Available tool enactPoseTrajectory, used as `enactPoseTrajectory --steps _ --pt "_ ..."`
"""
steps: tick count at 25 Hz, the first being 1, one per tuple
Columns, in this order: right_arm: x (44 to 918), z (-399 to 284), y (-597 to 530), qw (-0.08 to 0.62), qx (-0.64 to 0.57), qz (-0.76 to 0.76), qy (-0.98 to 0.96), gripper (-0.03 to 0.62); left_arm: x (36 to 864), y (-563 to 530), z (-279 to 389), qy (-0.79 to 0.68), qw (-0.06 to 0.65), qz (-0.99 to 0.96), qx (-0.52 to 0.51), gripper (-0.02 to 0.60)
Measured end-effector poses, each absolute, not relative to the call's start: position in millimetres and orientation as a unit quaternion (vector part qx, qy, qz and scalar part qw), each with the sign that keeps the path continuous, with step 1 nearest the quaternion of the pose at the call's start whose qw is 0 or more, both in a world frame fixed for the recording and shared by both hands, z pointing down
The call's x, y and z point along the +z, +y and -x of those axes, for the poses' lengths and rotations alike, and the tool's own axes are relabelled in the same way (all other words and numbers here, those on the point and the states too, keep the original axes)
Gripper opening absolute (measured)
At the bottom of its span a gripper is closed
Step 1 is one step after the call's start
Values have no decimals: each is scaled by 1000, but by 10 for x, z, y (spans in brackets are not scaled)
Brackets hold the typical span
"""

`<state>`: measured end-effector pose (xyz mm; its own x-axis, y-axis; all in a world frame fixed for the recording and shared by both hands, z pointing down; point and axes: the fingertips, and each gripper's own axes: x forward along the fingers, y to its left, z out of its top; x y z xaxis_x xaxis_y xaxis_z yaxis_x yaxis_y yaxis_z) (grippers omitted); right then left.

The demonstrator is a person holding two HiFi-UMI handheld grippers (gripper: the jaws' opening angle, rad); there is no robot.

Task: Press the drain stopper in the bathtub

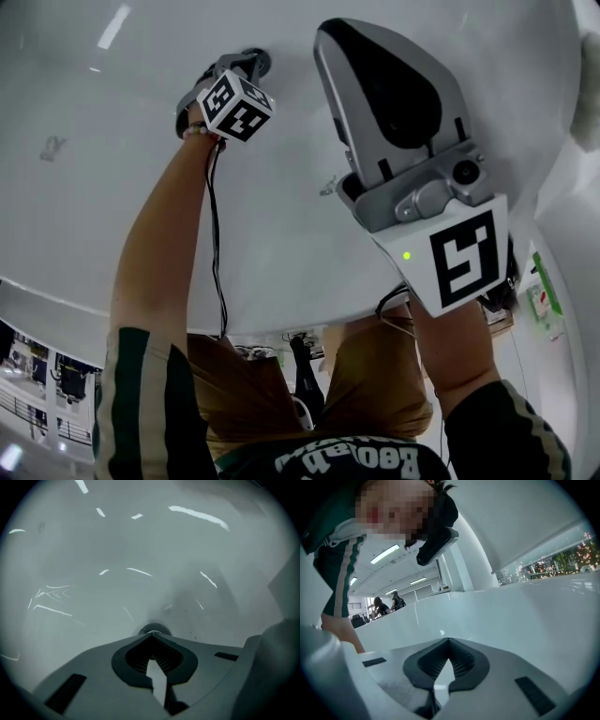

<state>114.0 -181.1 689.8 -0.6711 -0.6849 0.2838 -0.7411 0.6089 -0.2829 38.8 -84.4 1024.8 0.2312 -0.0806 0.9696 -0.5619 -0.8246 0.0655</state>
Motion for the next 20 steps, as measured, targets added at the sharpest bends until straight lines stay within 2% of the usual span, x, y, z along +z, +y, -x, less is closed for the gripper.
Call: enactPoseTrajectory --steps 20 --pt "6935 -1048 -1819 68 205 -382 -898 14 10524 -819 -421 -252 221 -698 633 3"
